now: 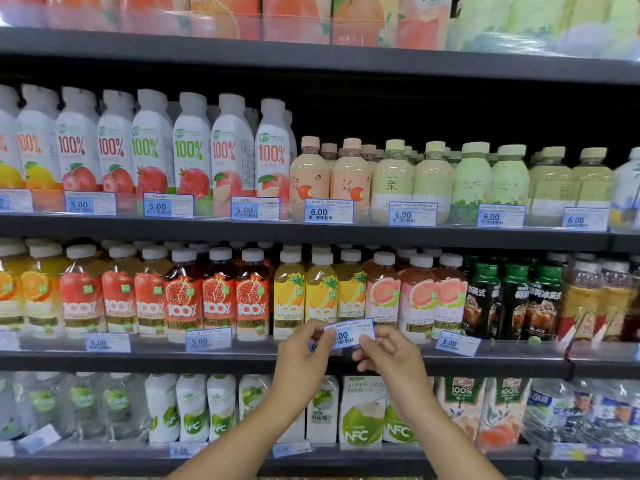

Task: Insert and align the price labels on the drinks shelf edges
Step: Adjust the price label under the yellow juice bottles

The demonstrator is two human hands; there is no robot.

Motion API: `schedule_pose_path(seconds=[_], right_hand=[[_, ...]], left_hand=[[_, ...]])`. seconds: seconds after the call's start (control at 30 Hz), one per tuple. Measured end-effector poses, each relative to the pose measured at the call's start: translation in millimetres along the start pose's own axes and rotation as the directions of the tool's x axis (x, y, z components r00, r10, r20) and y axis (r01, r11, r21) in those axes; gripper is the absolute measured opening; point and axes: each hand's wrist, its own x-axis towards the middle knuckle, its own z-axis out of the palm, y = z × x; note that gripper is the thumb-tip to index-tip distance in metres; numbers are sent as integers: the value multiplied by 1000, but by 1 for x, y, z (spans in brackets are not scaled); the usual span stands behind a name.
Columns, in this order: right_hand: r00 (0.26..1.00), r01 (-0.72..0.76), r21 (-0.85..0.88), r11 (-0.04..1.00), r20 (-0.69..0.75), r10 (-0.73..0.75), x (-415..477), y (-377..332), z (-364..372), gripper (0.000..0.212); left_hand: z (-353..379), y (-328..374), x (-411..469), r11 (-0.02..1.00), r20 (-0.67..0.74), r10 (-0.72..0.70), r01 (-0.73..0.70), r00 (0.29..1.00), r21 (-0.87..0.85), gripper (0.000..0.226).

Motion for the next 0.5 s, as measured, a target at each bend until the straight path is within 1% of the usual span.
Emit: schedule_pose_path(seconds=[0.13,0.37,0.5], right_hand=[[1000,9,-107,994,-17,-10,-2,3,-7,13],[999,45,-186,982,-4,-47,-2,2,-8,21],[997,74,-219,973,2,-76,0,2,-5,21]], left_hand=[[1,-6,1,999,16,2,-3,1000,48,14],[3,-24,2,992,9,-3,2,1000,125,11],[2,-25,3,989,-8,23,-21,1000,148,12]])
